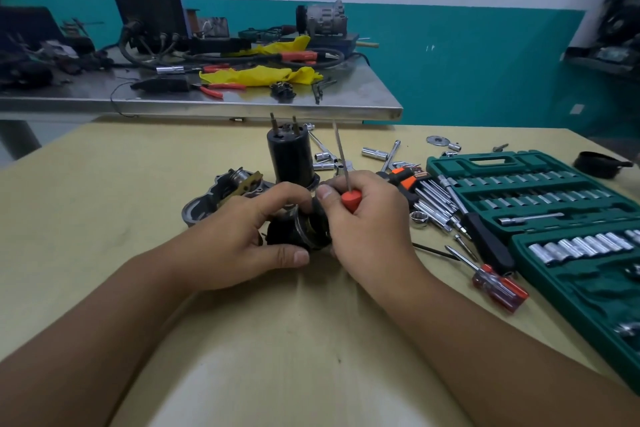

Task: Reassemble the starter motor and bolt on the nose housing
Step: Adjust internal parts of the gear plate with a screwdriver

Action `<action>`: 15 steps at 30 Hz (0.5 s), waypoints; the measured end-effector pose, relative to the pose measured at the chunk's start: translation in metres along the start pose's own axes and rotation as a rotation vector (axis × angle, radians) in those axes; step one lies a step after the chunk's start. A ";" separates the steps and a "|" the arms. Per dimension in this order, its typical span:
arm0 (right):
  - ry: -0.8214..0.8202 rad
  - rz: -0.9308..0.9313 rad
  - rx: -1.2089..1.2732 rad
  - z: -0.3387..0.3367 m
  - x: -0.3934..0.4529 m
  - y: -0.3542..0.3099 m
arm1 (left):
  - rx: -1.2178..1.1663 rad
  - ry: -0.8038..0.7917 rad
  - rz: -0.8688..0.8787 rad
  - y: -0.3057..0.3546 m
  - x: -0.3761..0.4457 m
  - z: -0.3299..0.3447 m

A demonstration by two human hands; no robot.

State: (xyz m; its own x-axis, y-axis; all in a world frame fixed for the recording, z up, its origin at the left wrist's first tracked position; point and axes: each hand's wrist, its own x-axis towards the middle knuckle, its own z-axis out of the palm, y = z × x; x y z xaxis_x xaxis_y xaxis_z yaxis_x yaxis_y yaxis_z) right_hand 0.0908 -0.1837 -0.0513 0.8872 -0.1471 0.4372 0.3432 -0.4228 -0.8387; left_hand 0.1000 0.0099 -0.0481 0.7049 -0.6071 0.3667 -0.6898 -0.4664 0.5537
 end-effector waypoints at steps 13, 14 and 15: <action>-0.090 -0.080 -0.027 -0.003 0.001 -0.002 | -0.096 0.065 -0.020 -0.007 -0.004 0.009; -0.096 -0.072 -0.002 -0.003 0.000 -0.003 | -0.107 0.067 -0.023 -0.007 -0.004 0.009; -0.099 -0.062 0.018 -0.003 0.000 -0.003 | -0.118 0.069 -0.026 -0.007 -0.004 0.009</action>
State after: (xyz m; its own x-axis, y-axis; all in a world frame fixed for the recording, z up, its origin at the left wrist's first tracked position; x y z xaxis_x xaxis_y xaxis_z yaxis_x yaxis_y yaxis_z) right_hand 0.0889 -0.1846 -0.0479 0.8899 -0.0320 0.4550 0.4029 -0.4123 -0.8171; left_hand 0.1003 0.0098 -0.0607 0.7345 -0.5482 0.3999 -0.6501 -0.3996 0.6463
